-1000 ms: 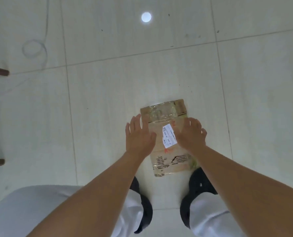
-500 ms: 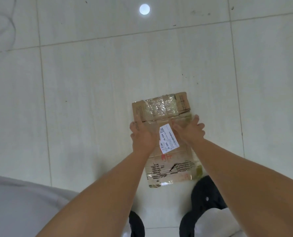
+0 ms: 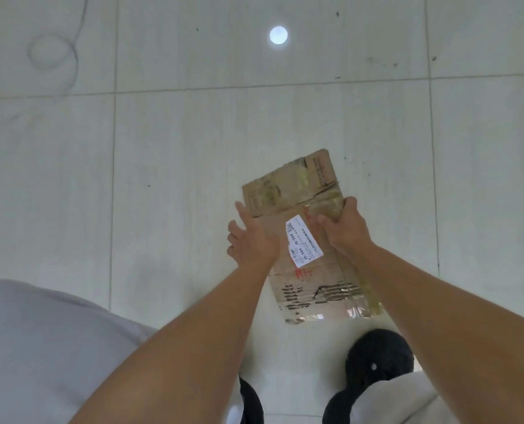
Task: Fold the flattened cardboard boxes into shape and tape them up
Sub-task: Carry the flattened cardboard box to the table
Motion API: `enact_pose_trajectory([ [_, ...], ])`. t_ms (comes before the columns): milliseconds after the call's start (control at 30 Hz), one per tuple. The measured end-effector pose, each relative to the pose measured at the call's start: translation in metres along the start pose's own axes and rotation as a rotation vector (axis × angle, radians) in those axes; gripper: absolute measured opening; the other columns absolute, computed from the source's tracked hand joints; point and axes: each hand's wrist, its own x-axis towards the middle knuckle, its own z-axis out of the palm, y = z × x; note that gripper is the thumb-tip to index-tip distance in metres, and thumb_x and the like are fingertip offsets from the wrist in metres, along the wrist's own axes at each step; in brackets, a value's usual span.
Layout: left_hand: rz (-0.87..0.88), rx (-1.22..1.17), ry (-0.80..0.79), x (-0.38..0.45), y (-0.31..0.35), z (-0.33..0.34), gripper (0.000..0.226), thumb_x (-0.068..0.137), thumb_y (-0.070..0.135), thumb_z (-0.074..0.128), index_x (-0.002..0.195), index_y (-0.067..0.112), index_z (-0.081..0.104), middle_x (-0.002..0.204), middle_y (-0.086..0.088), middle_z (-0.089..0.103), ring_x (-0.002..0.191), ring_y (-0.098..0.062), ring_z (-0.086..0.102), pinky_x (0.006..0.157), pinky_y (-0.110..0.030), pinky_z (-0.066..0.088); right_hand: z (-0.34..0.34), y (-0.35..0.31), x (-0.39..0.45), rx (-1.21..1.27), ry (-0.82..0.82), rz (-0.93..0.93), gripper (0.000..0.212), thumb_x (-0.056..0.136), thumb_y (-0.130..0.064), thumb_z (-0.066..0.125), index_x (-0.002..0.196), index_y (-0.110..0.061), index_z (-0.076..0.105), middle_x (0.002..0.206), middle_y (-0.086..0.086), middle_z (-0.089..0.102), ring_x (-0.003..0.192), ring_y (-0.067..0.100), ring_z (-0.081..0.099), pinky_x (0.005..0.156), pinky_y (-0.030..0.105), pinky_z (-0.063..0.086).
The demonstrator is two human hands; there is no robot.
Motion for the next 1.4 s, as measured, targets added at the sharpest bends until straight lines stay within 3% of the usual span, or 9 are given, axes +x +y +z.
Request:
enact_pose_trajectory([
  [100, 0.367, 0.129, 0.183, -0.030, 0.021, -0.032, 0.099, 0.089, 0.031, 0.066, 0.158, 0.024, -0.004, 0.162, -0.019, 0.008, 0.146, -0.036, 0.020, 0.117, -0.050, 0.021, -0.022, -0.042, -0.025, -0.095, 0.038, -0.098, 0.026, 0.095, -0.028, 0.054, 0.108, -0.016, 0.036, 0.098, 0.002, 0.056, 0.086, 0.028, 0.058, 0.070, 0.038, 0.044],
  [233, 0.848, 0.384, 0.501, -0.080, 0.050, -0.092, 0.083, 0.085, 0.016, 0.069, 0.156, 0.023, 0.027, 0.158, -0.015, 0.032, 0.145, -0.033, 0.032, 0.117, -0.047, 0.026, -0.055, -0.084, -0.086, -0.449, 0.041, -0.324, 0.039, 0.088, -0.014, 0.051, 0.126, -0.006, 0.045, 0.110, 0.010, 0.056, 0.098, 0.034, 0.054, 0.080, 0.042, 0.037],
  [400, 1.189, 0.581, 0.533, -0.159, 0.076, -0.173, 0.045, 0.087, 0.007, 0.063, 0.132, 0.013, 0.062, 0.142, -0.012, 0.055, 0.140, -0.035, 0.042, 0.118, -0.051, 0.027, -0.111, -0.132, -0.168, -0.591, 0.061, -0.566, 0.037, 0.088, -0.003, 0.051, 0.124, -0.011, 0.051, 0.108, 0.005, 0.060, 0.094, 0.030, 0.056, 0.074, 0.037, 0.023],
  [533, 1.106, 0.596, 0.371, -0.223, 0.093, -0.235, 0.023, 0.084, -0.002, 0.051, 0.100, 0.006, 0.066, 0.092, -0.011, 0.065, 0.104, -0.036, 0.062, 0.117, -0.052, 0.028, -0.163, -0.174, -0.220, -0.511, 0.027, -0.586, 0.018, 0.094, -0.011, 0.050, 0.112, -0.012, 0.049, 0.086, 0.001, 0.061, 0.080, 0.030, 0.058, 0.071, 0.039, 0.029],
  [733, 0.829, 0.632, 0.289, -0.301, 0.090, -0.307, 0.029, 0.087, -0.004, 0.045, 0.109, 0.008, 0.060, 0.098, -0.009, 0.059, 0.096, -0.033, 0.054, 0.112, -0.044, 0.025, -0.253, -0.192, -0.280, -0.776, -0.034, -0.554, 0.014, 0.102, -0.028, 0.046, 0.111, -0.019, 0.052, 0.088, -0.004, 0.059, 0.081, 0.022, 0.055, 0.085, 0.039, 0.037],
  [967, 0.840, 0.580, 0.272, -0.418, 0.109, -0.401, 0.019, 0.095, 0.010, 0.054, 0.109, 0.016, 0.066, 0.096, -0.004, 0.067, 0.084, -0.031, 0.056, 0.073, -0.038, 0.034, -0.345, -0.264, -0.386, -0.861, -0.002, -0.626, 0.017, 0.103, -0.018, 0.046, 0.119, -0.019, 0.052, 0.083, -0.006, 0.049, 0.078, 0.020, 0.047, 0.064, 0.033, 0.032],
  [1100, 0.911, 0.563, 0.221, -0.482, 0.124, -0.468, 0.022, 0.097, 0.012, 0.053, 0.114, 0.020, 0.066, 0.090, -0.001, 0.068, 0.084, -0.028, 0.054, 0.072, -0.035, 0.028, -0.421, -0.303, -0.447, -0.888, 0.137, -0.683, 0.041, 0.100, -0.043, 0.050, 0.135, -0.020, 0.048, 0.107, 0.002, 0.067, 0.106, 0.028, 0.059, 0.103, 0.044, 0.034],
  [1267, 0.767, 0.328, -0.022, -0.513, 0.145, -0.535, 0.020, 0.098, 0.016, 0.053, 0.114, 0.022, 0.063, 0.096, 0.002, 0.068, 0.092, -0.026, 0.059, 0.087, -0.042, 0.043, -0.504, -0.304, -0.473, -0.092, 0.342, -0.324, 0.108, 0.077, -0.055, 0.078, 0.158, -0.022, 0.014, 0.162, 0.007, 0.023, 0.149, 0.025, 0.019, 0.117, 0.048, 0.020],
  [1400, 0.554, -0.307, -0.237, -0.537, 0.155, -0.560, 0.011, 0.096, 0.017, 0.064, 0.107, 0.018, 0.064, 0.093, 0.003, 0.072, 0.087, -0.023, 0.067, 0.071, -0.026, 0.056, -0.504, -0.300, -0.486, 0.524, -0.002, 0.098, 0.122, 0.064, -0.076, 0.070, 0.158, -0.034, 0.005, 0.163, 0.003, 0.023, 0.145, 0.026, 0.031, 0.114, 0.047, 0.032],
])
